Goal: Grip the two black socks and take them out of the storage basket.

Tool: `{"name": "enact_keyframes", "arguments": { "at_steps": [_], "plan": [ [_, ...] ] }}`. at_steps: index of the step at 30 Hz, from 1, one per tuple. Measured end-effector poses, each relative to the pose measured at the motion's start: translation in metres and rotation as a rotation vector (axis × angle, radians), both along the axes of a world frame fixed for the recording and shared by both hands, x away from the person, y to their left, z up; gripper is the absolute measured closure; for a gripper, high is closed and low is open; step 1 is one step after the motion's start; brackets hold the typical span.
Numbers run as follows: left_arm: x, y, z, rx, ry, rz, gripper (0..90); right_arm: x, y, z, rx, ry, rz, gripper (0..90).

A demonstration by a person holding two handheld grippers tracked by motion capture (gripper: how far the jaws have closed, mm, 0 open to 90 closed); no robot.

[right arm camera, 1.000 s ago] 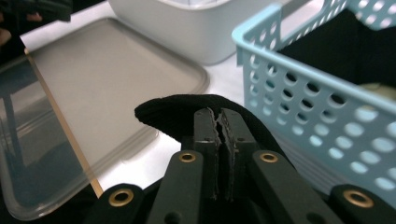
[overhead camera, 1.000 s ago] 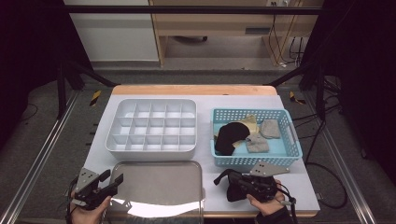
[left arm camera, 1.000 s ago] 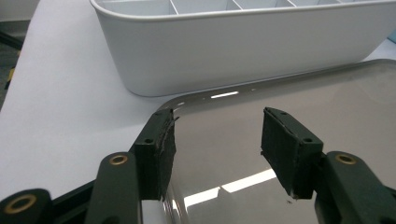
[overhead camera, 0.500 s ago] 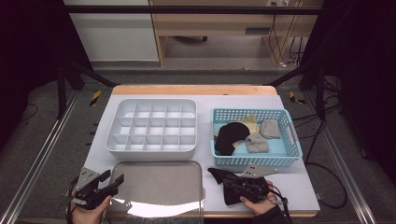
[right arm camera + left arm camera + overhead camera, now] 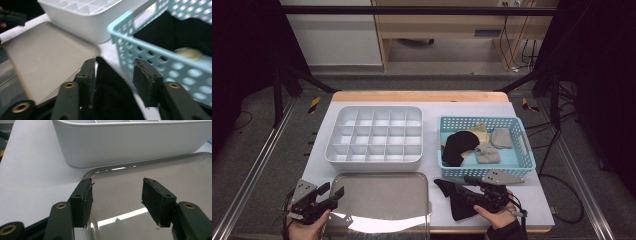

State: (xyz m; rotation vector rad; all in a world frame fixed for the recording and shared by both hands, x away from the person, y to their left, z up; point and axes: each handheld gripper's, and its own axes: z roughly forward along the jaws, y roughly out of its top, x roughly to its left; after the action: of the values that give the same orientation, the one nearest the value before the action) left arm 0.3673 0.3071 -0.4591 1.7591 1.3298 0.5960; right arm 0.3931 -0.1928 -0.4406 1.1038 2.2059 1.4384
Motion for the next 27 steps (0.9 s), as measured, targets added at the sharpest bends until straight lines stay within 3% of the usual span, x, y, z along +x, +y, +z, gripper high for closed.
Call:
{"name": "enact_keyframes", "arguments": {
  "at_steps": [13, 19, 27],
  "plan": [
    [0.0, 0.001, 0.0, -0.005, 0.002, 0.007, 39.2, 0.026, -0.025, 0.037, 0.06, -0.078, -0.143, 33.2],
    [0.001, 0.001, 0.0, -0.006, 0.001, 0.006, 39.1, 0.053, -0.021, 0.054, 0.02, -0.084, -0.162, 26.5],
    [0.001, 0.002, 0.0, -0.009, 0.001, 0.007, 39.1, 0.087, -0.012, 0.058, -0.032, -0.068, -0.19, 27.9]
  ]
}}
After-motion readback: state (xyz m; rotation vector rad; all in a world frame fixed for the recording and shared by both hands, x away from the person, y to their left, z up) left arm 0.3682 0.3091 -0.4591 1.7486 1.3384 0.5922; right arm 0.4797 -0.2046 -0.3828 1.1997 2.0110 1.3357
